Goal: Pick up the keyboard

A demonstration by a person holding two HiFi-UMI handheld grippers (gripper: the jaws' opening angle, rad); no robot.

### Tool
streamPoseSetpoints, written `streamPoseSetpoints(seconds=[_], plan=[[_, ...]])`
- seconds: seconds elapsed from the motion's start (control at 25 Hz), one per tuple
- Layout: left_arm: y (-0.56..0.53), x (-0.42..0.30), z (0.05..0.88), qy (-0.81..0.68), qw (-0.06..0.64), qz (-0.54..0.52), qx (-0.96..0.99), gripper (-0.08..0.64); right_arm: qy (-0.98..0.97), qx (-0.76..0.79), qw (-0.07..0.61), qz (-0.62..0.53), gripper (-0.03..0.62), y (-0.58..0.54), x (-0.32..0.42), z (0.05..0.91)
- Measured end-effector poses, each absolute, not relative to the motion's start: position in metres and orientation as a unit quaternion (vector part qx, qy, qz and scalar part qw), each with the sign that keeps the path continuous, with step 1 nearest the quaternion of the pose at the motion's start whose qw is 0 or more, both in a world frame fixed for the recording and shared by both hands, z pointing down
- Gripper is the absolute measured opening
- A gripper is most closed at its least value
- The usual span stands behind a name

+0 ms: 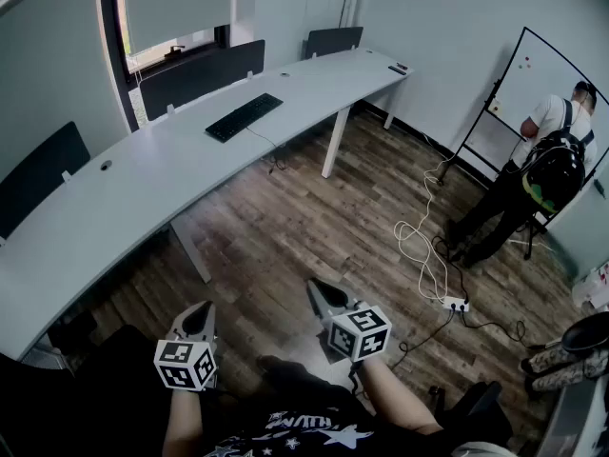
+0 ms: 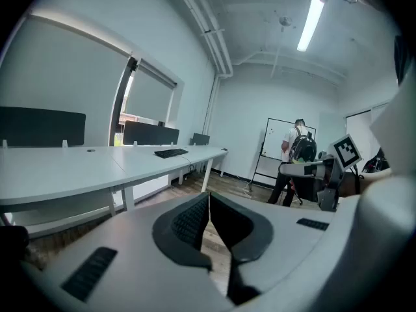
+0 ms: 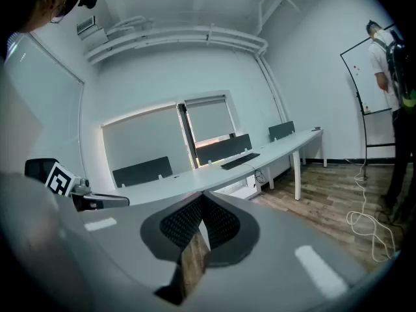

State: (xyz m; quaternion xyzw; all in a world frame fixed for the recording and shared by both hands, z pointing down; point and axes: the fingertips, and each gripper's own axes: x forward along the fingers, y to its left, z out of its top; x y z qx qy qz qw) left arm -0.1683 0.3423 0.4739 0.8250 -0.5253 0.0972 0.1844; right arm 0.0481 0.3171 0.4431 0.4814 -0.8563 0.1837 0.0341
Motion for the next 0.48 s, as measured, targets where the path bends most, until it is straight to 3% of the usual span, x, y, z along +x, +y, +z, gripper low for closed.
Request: streamPoseSetpoints(seconds=[0.48], plan=[[0.377,-0.152,0.465,-0.518,0.153,0.090,0.837,0.014,-0.852,0.491,0.032,0.179,0.002,0.360,0.062,0.446]])
